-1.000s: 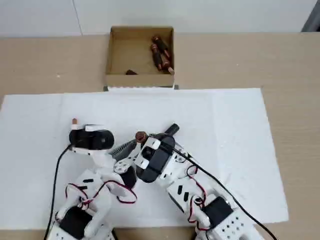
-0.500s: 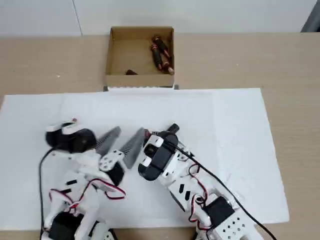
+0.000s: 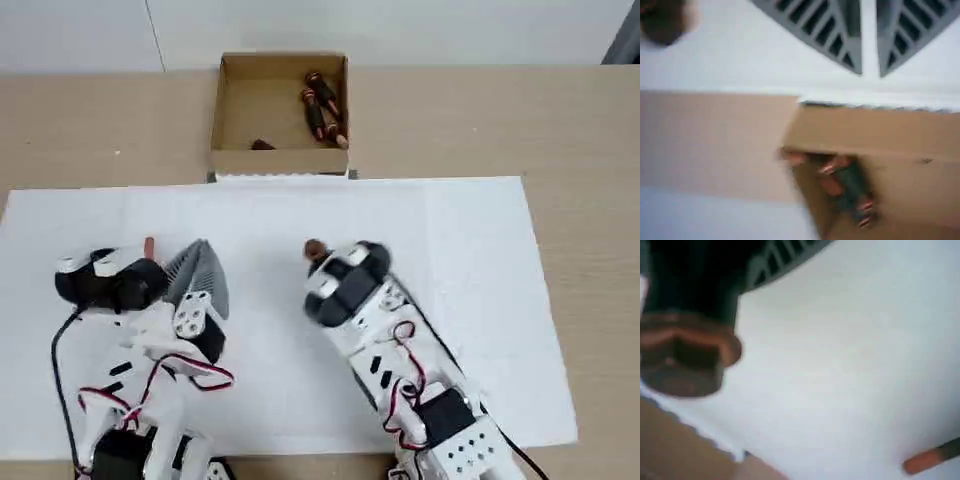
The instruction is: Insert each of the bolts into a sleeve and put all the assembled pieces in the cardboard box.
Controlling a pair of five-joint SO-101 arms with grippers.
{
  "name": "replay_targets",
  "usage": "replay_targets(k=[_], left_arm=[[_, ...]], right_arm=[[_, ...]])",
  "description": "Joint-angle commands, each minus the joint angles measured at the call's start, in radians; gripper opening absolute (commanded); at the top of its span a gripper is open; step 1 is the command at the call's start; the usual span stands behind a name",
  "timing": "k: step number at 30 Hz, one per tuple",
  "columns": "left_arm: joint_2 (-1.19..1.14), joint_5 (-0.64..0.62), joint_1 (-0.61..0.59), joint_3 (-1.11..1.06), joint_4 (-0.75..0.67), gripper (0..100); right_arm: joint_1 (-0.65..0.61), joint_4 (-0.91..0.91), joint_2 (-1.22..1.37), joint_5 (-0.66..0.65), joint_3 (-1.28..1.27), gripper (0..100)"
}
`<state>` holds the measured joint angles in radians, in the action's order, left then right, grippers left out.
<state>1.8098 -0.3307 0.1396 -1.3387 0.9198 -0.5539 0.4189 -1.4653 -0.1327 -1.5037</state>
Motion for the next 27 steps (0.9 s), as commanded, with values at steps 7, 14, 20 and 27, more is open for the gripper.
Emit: replay_targets(k=[7, 14, 20, 27], left_arm=[[0.006, 0.321, -0.157, -0.203, -0.003, 1], [0.005, 0.322, -0.15, -0.211, 0.003, 1], [0.005, 0.324, -0.15, -0.234, 0.003, 1], [0.006, 0.319, -0.149, -0.277, -0.005, 1]], right_arm=[[0.174, 0.312, -0.001, 0.35, 0.259, 0.3], [0.171, 0.32, 0.222, 0.362, 0.508, 0.3], [0.17, 0.314, 0.611, 0.442, 0.822, 0.3], [0.176, 0.312, 1.058, 0.373, 1.22, 0.3]])
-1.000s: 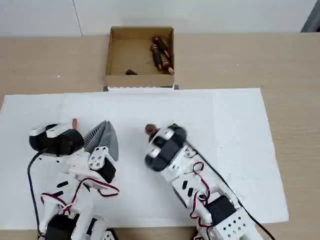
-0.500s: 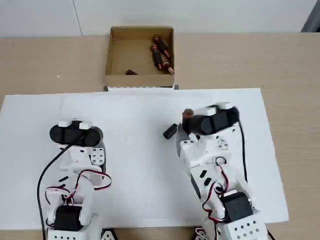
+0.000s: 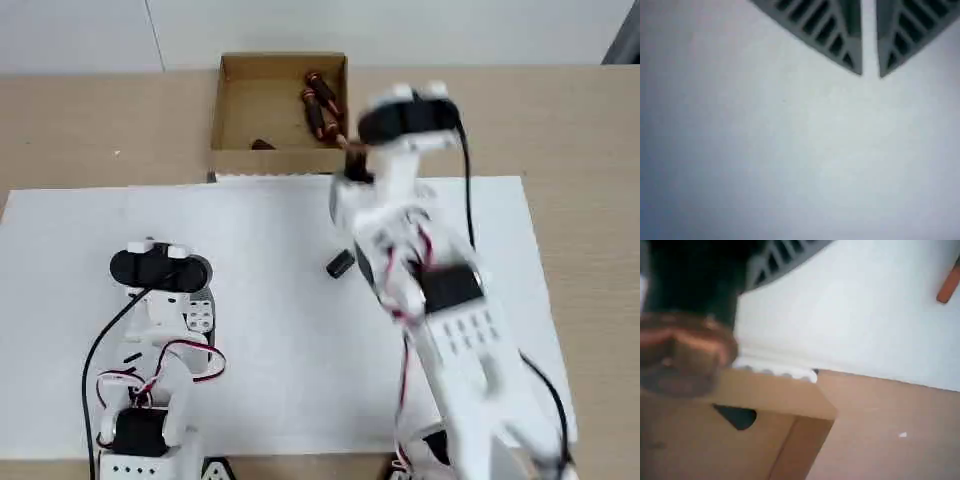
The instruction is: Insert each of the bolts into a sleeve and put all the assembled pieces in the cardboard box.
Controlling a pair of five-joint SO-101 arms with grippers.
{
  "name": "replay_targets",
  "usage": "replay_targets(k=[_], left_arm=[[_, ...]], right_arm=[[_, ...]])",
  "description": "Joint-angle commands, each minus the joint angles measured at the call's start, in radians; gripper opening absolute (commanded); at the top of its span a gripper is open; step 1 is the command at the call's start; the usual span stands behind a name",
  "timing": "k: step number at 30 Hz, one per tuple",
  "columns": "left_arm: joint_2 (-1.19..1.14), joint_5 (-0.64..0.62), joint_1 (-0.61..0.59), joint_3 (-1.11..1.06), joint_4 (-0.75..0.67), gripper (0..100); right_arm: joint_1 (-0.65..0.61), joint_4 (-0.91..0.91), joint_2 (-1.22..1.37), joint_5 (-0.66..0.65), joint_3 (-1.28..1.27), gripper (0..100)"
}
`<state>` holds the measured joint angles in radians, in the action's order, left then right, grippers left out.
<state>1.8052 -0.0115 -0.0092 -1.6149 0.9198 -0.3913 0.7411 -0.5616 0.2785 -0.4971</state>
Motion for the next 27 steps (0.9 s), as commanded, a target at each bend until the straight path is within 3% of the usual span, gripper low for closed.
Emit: replay_targets(k=[1, 9, 16, 27], left_arm=[[0.011, 0.0, 0.0, -0.007, -0.005, 1], [0.011, 0.0, 0.0, -0.059, -0.005, 1], [0.011, 0.0, 0.0, -0.059, -0.005, 1], [0.011, 0.0, 0.0, -0.059, -0.005, 1]], right_arm=[[0.013, -0.013, 0.213, -0.049, 0.273, 0.3], [0.042, -0.147, 0.636, -0.206, 0.687, 0.3], [0.035, -0.259, 0.928, -0.259, 0.927, 0.3], [0.031, -0.39, 1.193, -0.35, 0.985, 0.9]])
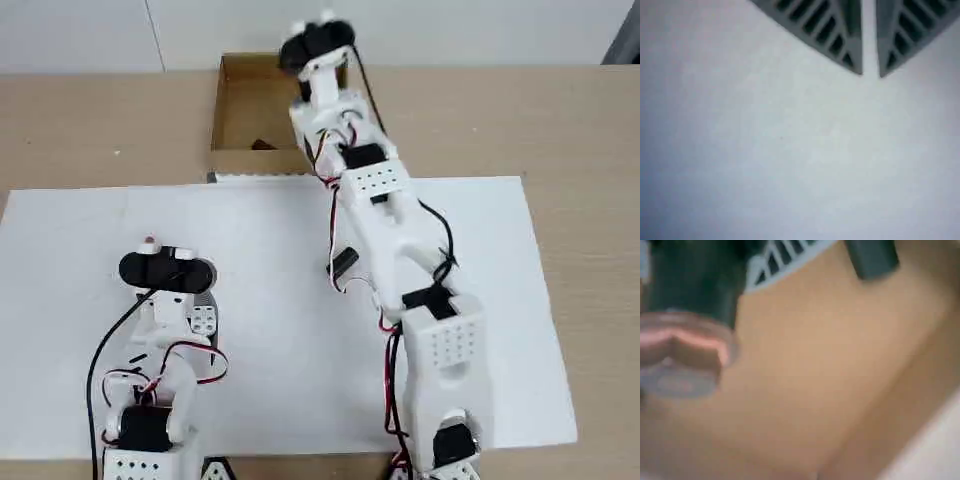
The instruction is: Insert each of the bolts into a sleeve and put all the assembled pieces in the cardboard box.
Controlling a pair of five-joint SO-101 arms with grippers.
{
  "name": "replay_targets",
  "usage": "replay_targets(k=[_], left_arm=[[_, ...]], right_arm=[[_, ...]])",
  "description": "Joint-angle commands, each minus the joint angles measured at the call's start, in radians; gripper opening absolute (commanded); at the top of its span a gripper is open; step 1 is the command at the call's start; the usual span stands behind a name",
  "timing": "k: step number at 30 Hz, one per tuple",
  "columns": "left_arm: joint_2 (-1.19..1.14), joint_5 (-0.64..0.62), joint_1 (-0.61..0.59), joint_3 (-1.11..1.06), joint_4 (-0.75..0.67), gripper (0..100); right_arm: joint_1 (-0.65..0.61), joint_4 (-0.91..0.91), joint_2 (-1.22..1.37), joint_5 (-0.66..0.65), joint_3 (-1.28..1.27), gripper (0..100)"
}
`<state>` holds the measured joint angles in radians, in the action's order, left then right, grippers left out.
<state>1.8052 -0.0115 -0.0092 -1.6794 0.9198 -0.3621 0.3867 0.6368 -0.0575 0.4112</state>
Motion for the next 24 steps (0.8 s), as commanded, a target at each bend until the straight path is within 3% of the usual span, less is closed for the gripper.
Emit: replay_targets(k=[1, 7, 17, 24], left_arm=[[0.011, 0.0, 0.0, 0.005, -0.005, 1], [0.011, 0.0, 0.0, 0.005, -0.005, 1], [0.011, 0.0, 0.0, 0.005, -0.005, 1], [0.011, 0.0, 0.0, 0.005, -0.005, 1]], right_arm=[[-0.004, -0.03, 0.005, -0.014, 0.077, 1.6], [-0.016, -0.008, 0.035, -0.009, 0.077, 18.4], [-0.022, -0.007, -0.05, -0.011, 0.078, 18.7], [-0.022, 0.179, -0.173, -0.008, 0.078, 18.7]])
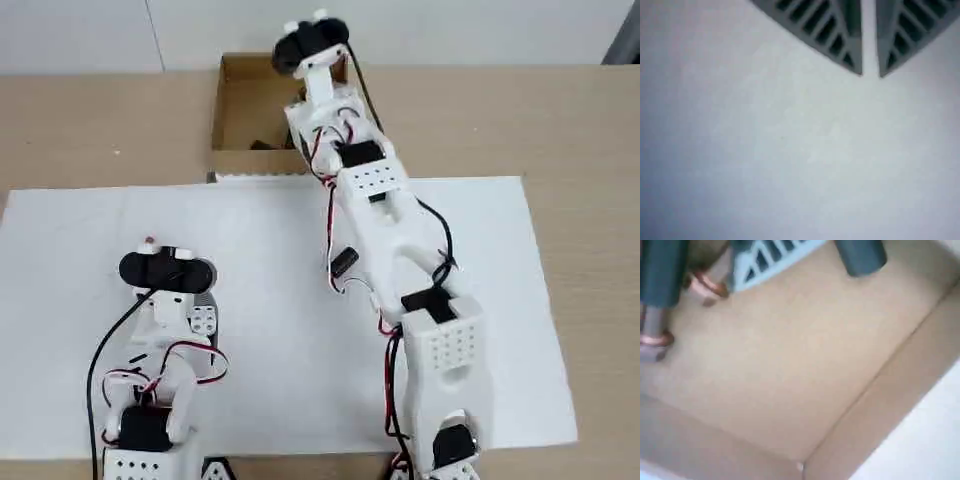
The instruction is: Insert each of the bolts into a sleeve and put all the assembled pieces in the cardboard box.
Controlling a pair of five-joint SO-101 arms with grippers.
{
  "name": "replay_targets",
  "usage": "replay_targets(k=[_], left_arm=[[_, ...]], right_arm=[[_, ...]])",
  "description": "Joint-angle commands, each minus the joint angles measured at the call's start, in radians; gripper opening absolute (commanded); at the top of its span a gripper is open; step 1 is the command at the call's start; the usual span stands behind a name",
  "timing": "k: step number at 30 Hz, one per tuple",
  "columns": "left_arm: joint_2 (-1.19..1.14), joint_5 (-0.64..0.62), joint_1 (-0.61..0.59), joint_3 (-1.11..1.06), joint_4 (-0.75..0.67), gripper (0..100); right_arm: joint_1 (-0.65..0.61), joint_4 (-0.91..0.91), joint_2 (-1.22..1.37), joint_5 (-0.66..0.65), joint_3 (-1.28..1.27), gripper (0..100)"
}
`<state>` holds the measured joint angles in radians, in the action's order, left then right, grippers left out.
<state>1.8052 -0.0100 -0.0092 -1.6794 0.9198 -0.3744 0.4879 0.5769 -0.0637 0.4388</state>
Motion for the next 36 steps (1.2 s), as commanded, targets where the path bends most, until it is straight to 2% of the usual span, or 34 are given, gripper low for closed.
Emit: replay_targets(k=[1, 9, 17, 22, 27, 30, 36], left_arm=[[0.011, -0.002, 0.0, 0.005, -0.005, 1], [0.011, -0.002, 0.0, 0.005, -0.005, 1], [0.011, -0.002, 0.0, 0.005, -0.005, 1], [0.011, -0.002, 0.0, 0.005, -0.005, 1], [0.011, -0.002, 0.0, 0.005, -0.005, 1], [0.011, -0.002, 0.0, 0.005, -0.005, 1], [0.011, -0.002, 0.0, 0.005, -0.005, 1]], right_arm=[[-0.01, 0.117, -0.133, -0.002, 0.051, 18.7], [-0.012, 0.429, -0.325, 0.003, 0.051, 18.7], [-0.012, 0.727, -0.475, 0.13, 0.051, 18.7], [-0.01, 0.952, -0.524, 0.276, 0.051, 18.7], [-0.005, 1.158, -0.509, 0.482, 0.049, 18.9], [-0.002, 1.187, -0.481, 0.577, 0.034, 19.0], [-0.025, 1.184, -0.427, 0.669, -0.055, 19.0]])
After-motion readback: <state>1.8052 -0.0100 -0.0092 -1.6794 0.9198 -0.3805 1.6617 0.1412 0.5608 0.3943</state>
